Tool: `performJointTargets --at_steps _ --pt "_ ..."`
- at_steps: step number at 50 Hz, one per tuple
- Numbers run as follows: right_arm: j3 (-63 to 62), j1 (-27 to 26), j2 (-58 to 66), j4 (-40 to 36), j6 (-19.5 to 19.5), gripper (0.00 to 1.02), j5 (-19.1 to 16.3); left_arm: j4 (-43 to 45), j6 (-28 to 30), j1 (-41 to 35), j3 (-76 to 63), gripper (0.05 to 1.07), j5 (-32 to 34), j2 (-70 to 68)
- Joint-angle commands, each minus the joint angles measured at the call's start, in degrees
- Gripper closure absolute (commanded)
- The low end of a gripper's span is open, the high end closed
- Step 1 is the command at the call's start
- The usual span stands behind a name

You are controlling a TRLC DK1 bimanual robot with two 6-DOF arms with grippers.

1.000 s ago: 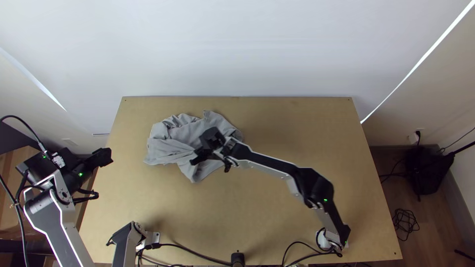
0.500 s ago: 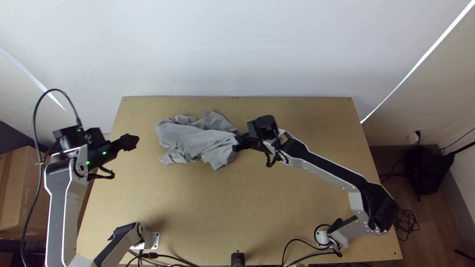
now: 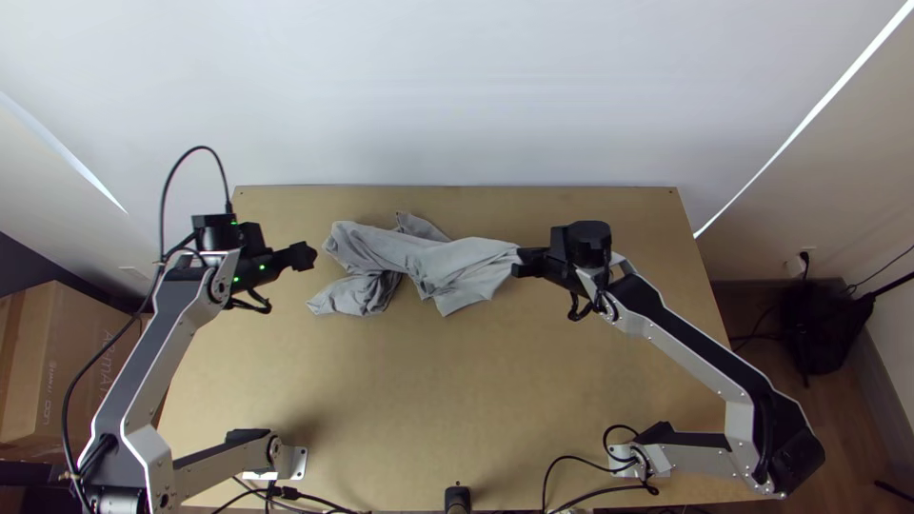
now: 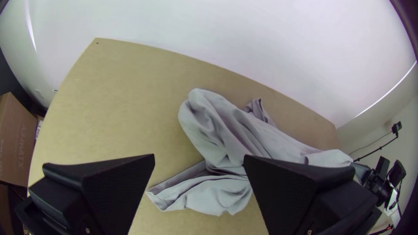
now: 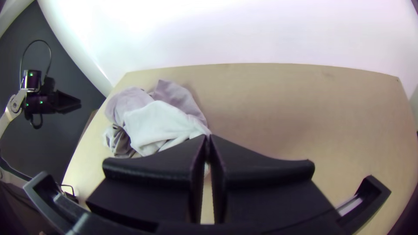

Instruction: Fold the t-shirt

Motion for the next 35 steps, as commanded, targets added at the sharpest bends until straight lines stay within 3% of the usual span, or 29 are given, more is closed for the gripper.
performJointTargets --at_steps 1,14,30,33,35 --pt "-2.90 -2.54 -3.70 0.55 -0.34 1.00 -0.23 1.98 -1.74 -2.94 2.72 0.10 -1.53 3.54" --pt "-6.24 -7.20 -8.09 0.55 -0.52 1.00 -0.23 5.06 -3.14 -8.48 6.76 0.10 -3.38 11.81" --pt "-7.73 -8.78 -10.11 0.55 -0.34 1.00 -0.31 7.70 -4.29 -13.58 10.89 0.10 -4.52 24.02" --pt "-7.73 -8.87 -10.11 0.55 -0.17 1.00 -0.31 7.96 -4.29 -14.54 11.24 0.12 -4.70 26.48" --pt "-7.73 -8.87 -10.20 0.55 -0.08 1.00 -0.31 8.05 -4.29 -14.98 11.42 0.21 -4.61 27.80"
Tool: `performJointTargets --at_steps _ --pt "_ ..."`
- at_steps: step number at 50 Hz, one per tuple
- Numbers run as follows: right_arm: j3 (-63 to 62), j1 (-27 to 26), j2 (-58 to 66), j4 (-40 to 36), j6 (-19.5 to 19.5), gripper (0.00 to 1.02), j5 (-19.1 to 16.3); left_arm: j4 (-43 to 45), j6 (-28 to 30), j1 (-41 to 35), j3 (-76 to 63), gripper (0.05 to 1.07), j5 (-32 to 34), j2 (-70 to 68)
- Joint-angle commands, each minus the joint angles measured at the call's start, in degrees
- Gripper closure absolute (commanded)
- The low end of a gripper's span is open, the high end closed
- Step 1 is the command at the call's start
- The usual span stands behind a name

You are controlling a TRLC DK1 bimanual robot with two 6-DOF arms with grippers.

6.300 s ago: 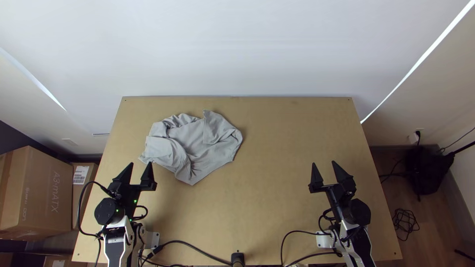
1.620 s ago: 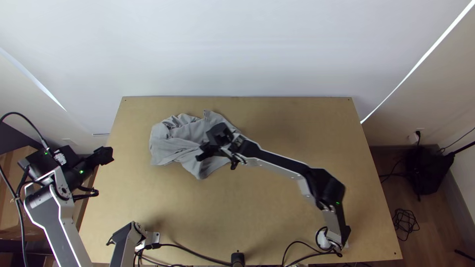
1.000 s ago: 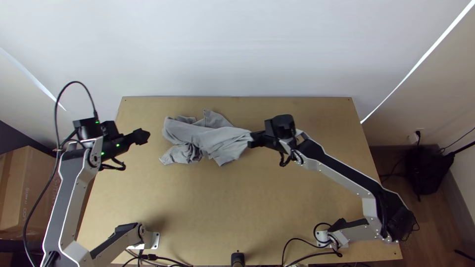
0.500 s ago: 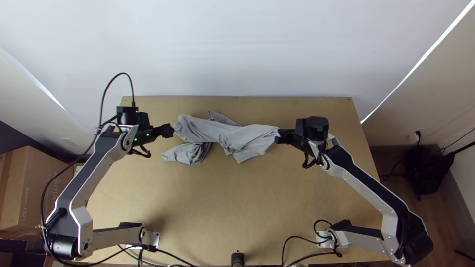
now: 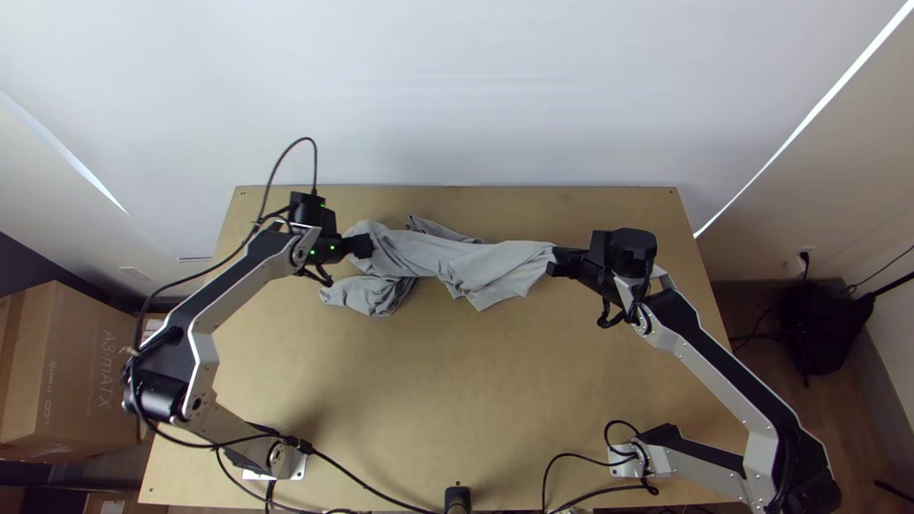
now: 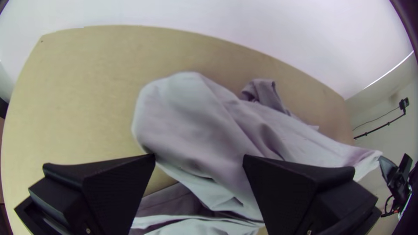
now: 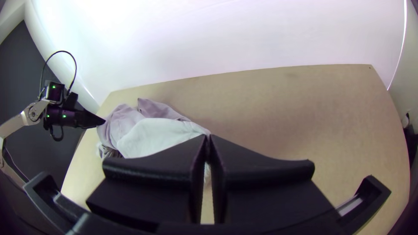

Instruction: Fold the t-shirt

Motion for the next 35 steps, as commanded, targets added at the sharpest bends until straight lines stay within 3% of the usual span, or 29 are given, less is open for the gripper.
performJointTargets --at_steps 1,6,10,11,35 --pt "-1.15 -0.71 -1.68 0.57 0.01 1.00 0.10 0.51 -1.16 -1.54 1.52 0.28 -0.22 4.29" --pt "-0.98 -1.24 -1.77 0.66 0.27 1.00 0.10 1.04 -1.60 -1.72 1.43 0.56 -0.22 6.04" --pt "-0.89 -1.86 -2.03 0.66 0.54 1.00 0.10 3.85 -1.78 -1.72 0.11 1.02 -0.22 4.29" --pt "-0.89 -2.03 -2.03 0.66 0.63 1.00 0.10 4.99 -2.04 -1.45 -0.33 1.05 -0.22 3.41" --pt "5.88 -4.67 -5.98 0.83 1.77 1.00 0.10 -3.62 -1.69 6.28 11.45 1.05 -0.39 -14.87"
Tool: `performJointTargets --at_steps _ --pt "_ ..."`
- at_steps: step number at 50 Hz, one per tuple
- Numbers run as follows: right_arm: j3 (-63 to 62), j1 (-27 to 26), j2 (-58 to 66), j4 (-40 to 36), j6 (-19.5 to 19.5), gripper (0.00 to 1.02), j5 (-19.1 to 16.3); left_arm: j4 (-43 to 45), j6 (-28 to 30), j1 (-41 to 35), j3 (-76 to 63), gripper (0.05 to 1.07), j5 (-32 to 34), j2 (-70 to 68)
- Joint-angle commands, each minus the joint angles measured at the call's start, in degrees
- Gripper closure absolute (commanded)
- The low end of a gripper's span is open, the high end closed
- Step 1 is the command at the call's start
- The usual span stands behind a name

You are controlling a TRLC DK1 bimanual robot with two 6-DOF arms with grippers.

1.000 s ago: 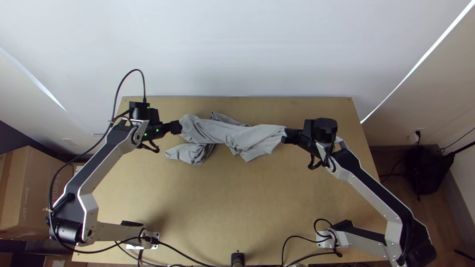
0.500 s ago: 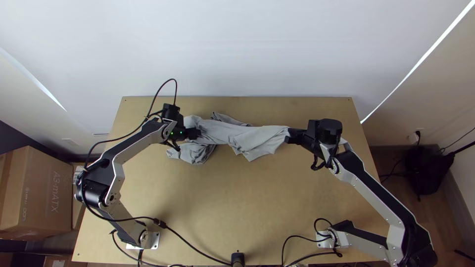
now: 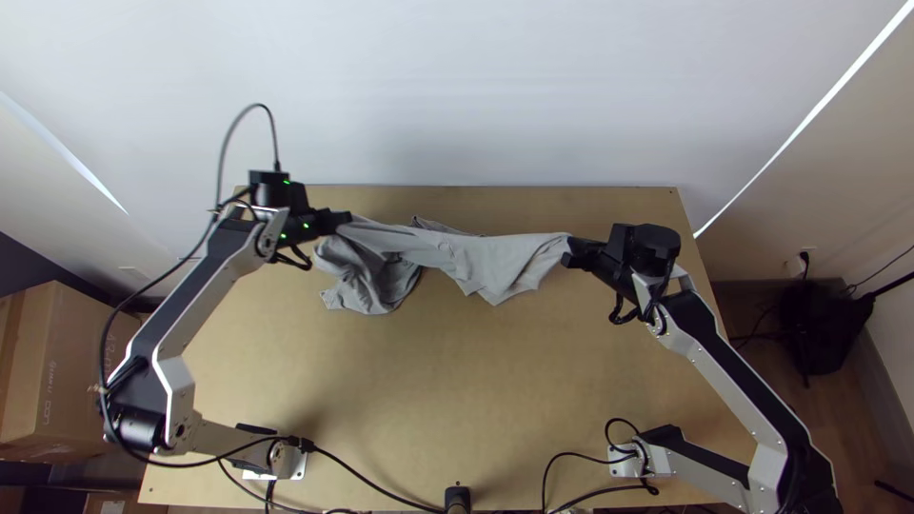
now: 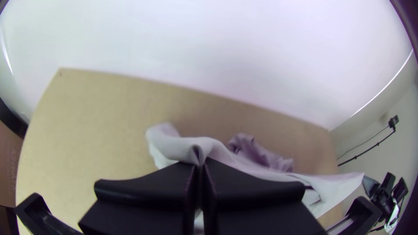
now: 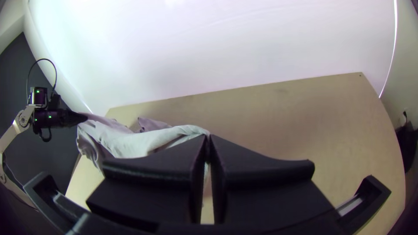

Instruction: Fold the t-shirt

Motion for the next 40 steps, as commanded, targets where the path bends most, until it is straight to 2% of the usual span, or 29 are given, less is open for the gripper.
performJointTargets --at_steps 1,14,19,23,28,40 --pt "4.90 -0.80 -2.95 1.20 1.20 1.00 0.58 -0.91 -0.66 1.82 5.51 1.05 -0.41 -6.18" --pt "6.74 -0.98 -11.47 11.58 0.50 1.00 0.58 -2.14 -1.63 4.90 14.12 1.05 -0.41 -15.49" --pt "7.01 -0.71 -14.90 12.01 0.50 1.00 0.58 -2.85 -2.07 5.51 14.56 1.05 -0.41 -18.66" --pt "6.31 -0.62 -17.10 10.70 0.50 1.00 0.58 -5.04 -2.07 5.69 12.19 1.05 -0.33 -21.12" --pt "4.20 -0.62 -18.94 7.44 0.50 1.00 0.49 -5.84 -1.63 5.25 2.87 1.05 -0.33 -25.60" --pt "0.94 -0.89 -18.68 -2.05 0.58 1.00 -2.67 -8.56 2.06 1.12 -19.37 1.05 -0.33 -33.42"
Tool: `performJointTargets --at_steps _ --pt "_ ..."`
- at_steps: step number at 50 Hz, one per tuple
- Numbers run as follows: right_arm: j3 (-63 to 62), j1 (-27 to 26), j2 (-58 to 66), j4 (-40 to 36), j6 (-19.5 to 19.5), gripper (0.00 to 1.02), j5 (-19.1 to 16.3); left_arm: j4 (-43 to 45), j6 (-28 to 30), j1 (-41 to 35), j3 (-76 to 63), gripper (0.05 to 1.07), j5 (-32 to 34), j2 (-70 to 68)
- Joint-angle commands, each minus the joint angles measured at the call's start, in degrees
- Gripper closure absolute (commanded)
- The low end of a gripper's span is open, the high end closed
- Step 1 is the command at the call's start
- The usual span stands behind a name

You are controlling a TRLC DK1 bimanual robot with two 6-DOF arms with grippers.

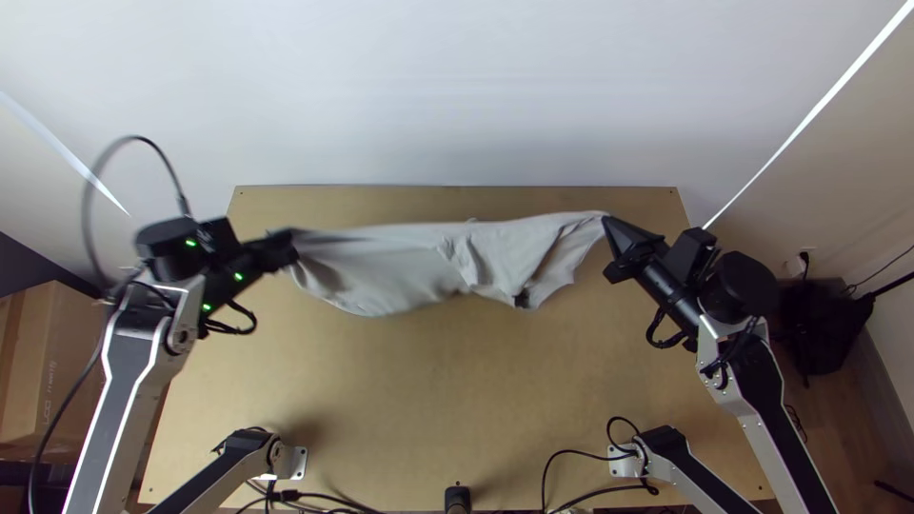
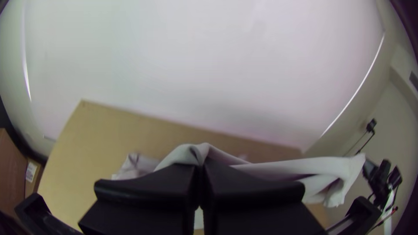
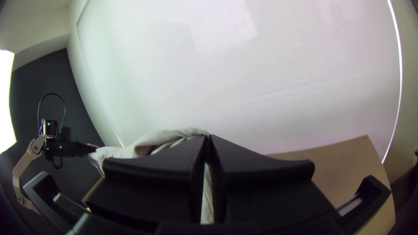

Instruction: Fold the t-shirt

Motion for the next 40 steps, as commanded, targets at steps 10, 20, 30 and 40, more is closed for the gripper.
performJointTargets --at_steps 10,20,30,40 --pt "-1.83 -0.43 5.02 -8.73 0.72 1.00 -1.17 -6.97 2.90 -9.39 -18.07 1.05 0.01 -5.33" --pt "-1.92 -1.48 10.46 -10.75 0.98 1.00 -1.17 -11.28 2.81 -19.24 -25.89 1.05 4.32 -6.74" --pt "-2.36 -4.47 18.99 -17.96 -1.57 1.00 -2.31 -14.88 5.27 -23.98 -26.51 0.26 6.87 -7.27" --pt "-6.49 -7.11 18.73 -16.29 -2.45 1.00 -2.31 -16.11 9.84 -21.08 -23.87 0.13 7.04 -8.59"
